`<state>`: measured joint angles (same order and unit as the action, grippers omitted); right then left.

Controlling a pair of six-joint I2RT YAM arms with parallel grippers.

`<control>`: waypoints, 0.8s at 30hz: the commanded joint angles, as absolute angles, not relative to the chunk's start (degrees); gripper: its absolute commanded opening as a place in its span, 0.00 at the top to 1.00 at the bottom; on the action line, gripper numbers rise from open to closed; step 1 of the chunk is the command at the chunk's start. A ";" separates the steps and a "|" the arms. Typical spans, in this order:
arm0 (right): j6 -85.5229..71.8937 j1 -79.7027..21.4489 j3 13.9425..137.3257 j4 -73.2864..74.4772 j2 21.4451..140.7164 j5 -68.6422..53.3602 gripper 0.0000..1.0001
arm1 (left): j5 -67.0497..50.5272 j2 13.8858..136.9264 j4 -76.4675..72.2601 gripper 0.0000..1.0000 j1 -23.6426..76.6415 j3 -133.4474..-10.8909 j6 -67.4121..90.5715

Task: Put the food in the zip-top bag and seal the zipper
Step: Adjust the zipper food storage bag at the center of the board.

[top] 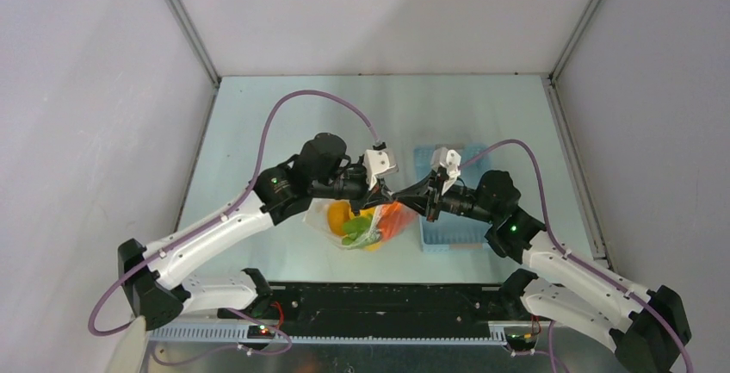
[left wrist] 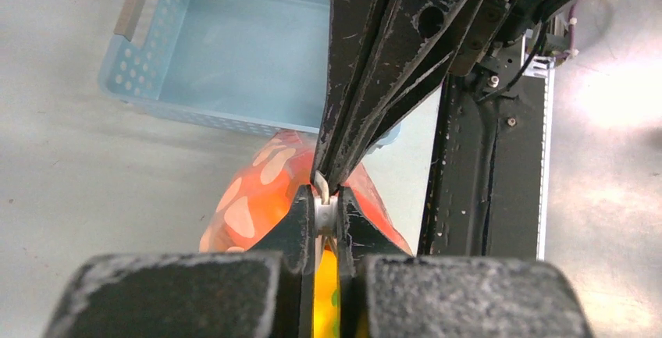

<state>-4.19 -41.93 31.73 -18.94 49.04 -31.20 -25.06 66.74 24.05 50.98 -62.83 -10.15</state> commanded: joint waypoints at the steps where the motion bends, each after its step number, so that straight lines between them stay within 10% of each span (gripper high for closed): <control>1: 1.56 -42.65 31.99 -16.13 46.79 -35.05 1.00 | -27.72 67.14 24.20 1.00 50.94 -66.12 -12.83; 15: 17.18 -37.86 31.99 -3.53 41.08 -50.84 0.03 | -36.86 65.66 35.66 1.00 50.91 -69.89 -29.97; 24: 14.08 -37.35 33.71 -16.14 46.66 -53.73 0.01 | -41.47 66.28 45.83 1.00 50.96 -75.50 -43.68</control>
